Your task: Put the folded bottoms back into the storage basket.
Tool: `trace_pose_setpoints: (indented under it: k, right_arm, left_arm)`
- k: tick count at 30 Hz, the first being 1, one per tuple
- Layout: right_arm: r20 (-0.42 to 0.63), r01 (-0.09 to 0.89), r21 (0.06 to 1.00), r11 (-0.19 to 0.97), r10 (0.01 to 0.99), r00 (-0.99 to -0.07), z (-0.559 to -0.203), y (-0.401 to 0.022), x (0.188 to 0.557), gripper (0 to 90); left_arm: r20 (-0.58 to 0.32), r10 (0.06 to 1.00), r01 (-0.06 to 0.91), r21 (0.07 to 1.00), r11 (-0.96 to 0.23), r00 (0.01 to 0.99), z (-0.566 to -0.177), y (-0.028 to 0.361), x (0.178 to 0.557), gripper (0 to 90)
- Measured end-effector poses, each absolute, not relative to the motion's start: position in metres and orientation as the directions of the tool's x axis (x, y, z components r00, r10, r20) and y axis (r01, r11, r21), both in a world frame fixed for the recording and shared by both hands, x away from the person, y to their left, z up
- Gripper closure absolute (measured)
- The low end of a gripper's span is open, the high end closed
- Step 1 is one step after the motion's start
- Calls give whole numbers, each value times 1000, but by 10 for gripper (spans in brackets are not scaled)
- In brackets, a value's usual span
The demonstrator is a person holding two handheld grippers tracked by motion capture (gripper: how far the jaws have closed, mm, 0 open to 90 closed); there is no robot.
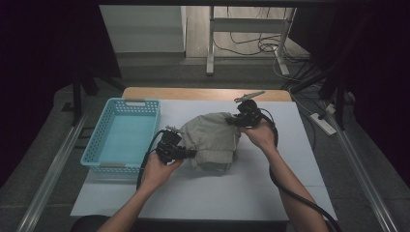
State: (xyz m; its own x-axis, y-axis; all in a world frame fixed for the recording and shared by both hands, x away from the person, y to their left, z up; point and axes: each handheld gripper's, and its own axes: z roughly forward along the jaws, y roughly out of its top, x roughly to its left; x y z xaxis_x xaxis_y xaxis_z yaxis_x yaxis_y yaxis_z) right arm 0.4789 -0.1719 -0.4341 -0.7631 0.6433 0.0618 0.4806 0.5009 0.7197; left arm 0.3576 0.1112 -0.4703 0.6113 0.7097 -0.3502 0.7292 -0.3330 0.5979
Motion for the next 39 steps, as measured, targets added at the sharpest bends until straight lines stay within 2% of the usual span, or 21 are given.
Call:
trace_pose_setpoints:
  k: [16,39]
  right_arm:
    - [91,430,786,444,605,-791,-402,-150,471,776]
    - [136,381,825,417,508,-850,-362,-62,477,775]
  left_arm:
    - [-260,740,684,641,-348,621,-429,144,342,715]
    - [-219,790,673,676,-300,573,-379,236,320,714]
